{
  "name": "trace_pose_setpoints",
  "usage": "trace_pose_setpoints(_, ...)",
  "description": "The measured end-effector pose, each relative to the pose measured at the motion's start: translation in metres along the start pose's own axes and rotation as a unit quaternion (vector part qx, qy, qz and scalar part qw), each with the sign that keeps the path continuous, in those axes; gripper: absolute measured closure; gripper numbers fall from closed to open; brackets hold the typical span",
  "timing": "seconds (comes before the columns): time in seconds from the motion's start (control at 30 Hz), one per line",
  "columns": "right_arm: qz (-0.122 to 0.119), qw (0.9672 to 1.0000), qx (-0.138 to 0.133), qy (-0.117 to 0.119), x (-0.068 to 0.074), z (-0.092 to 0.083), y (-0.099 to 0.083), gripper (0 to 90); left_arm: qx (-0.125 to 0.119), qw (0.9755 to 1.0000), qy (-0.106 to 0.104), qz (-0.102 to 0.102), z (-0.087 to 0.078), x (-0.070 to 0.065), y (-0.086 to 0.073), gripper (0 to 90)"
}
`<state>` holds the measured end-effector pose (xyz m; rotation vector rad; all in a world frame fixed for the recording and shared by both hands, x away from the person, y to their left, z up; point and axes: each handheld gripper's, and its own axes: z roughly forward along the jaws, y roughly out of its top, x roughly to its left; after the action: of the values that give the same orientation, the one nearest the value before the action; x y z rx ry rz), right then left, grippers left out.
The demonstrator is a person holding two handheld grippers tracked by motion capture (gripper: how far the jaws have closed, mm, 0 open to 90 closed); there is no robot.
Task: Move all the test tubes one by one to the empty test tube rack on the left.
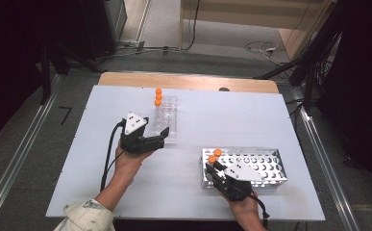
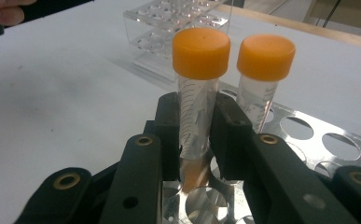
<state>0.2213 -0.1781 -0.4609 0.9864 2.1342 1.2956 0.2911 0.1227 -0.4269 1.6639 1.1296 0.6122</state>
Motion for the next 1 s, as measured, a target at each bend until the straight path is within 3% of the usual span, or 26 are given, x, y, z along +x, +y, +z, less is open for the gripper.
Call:
trace_pose_setpoints(0.67, 0.000, 0.9976, -0.069, 0.010, 0.005, -0.033, 0.035, 71.6, -0.011, 0.9997, -0.022, 0.008, -0.008, -0.009, 0.008, 19.8)
trace_pose_setpoints(1.0, -0.010, 0.9978, -0.054, 0.037, 0.021, -0.023, 0.035, 71.6, -0.018, 0.9981, -0.055, 0.019, -0.015, -0.024, 0.013, 19.4)
